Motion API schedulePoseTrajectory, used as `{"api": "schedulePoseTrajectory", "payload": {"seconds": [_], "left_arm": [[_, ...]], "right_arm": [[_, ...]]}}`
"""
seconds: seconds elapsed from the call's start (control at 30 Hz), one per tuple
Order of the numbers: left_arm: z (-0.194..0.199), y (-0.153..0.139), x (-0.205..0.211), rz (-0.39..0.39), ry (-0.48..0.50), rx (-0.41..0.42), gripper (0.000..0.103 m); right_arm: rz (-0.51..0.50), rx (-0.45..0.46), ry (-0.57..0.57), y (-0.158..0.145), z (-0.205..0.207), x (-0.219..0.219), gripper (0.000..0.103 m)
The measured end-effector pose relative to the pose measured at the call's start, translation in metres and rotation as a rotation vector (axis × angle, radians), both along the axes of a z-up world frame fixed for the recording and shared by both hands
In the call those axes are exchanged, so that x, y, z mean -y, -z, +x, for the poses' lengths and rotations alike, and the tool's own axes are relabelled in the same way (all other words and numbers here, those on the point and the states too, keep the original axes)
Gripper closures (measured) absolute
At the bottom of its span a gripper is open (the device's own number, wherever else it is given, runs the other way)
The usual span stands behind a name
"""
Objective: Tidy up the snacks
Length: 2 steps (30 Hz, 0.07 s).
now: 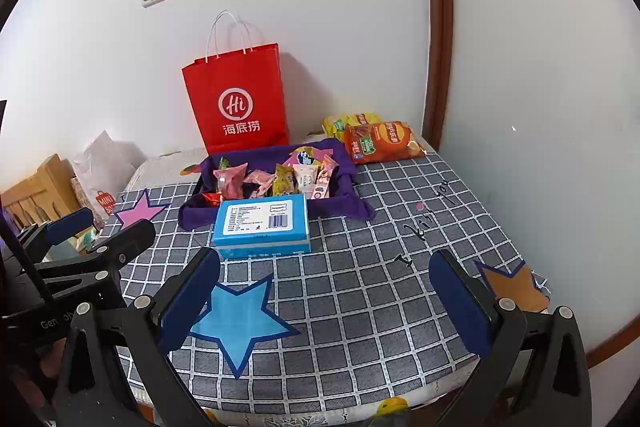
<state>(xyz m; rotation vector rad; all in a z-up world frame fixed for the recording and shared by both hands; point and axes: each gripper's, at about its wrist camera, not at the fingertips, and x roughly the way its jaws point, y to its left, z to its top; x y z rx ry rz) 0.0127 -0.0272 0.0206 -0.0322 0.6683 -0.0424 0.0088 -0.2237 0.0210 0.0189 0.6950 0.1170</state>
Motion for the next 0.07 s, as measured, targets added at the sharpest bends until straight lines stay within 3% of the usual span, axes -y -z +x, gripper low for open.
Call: {"api": "schedulePoseTrajectory", "payload": {"seconds": [0.07], "left_arm": [[0.0006, 0.0005, 0.0000, 0.000, -0.002, 0.001, 0.005]], "right_arm": [[0.001, 0.001, -0.001, 0.0002, -0.0002, -0.0001, 0.000]]}}
